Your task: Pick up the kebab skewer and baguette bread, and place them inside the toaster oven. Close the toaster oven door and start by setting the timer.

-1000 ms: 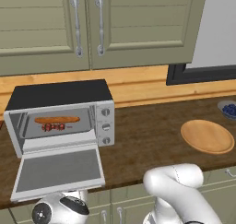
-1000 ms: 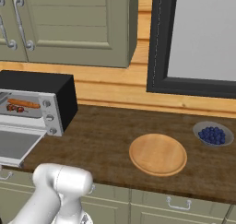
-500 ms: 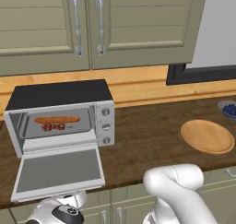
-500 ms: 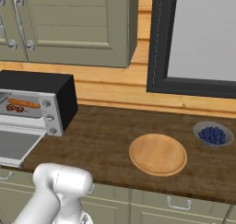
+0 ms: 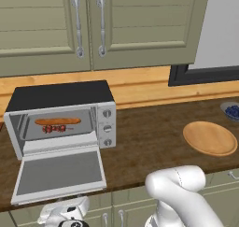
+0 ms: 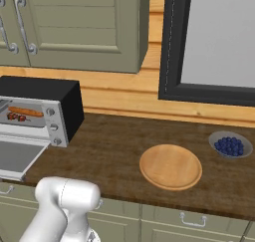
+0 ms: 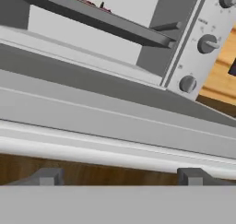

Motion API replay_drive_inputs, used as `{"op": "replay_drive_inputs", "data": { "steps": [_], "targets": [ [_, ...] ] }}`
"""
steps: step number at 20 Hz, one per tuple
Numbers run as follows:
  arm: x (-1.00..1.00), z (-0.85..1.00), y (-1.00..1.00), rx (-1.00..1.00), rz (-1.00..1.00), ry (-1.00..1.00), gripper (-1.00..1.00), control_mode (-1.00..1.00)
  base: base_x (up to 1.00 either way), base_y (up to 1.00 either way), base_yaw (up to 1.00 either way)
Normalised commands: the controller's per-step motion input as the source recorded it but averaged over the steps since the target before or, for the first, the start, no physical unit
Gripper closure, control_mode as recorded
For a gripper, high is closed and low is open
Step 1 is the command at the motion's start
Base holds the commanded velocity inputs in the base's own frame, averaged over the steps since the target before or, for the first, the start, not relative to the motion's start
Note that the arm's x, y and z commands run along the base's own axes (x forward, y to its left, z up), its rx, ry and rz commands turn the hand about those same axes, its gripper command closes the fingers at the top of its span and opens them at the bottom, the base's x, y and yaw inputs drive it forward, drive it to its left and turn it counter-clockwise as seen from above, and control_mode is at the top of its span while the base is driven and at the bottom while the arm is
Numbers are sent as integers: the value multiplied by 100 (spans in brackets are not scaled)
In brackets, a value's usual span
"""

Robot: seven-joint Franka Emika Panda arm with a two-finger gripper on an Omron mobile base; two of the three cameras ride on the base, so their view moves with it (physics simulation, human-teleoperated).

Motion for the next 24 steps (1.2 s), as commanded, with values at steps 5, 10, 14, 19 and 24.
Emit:
{"op": "replay_drive_inputs", "data": {
  "steps": [5, 10, 14, 19, 24],
  "targets": [
    [97, 78, -40, 0, 0, -18, -100, -100, 0, 0, 0],
    [87, 94, -41, 0, 0, -10, -100, -100, 0, 0, 0],
    [88, 100, -41, 1, 0, -6, -100, -100, 0, 0, 0],
    [92, 100, -36, 1, 0, -5, -100, -100, 0, 0, 0],
    [97, 100, -34, 0, 0, -6, -100, -100, 0, 0, 0]
  ]
}}
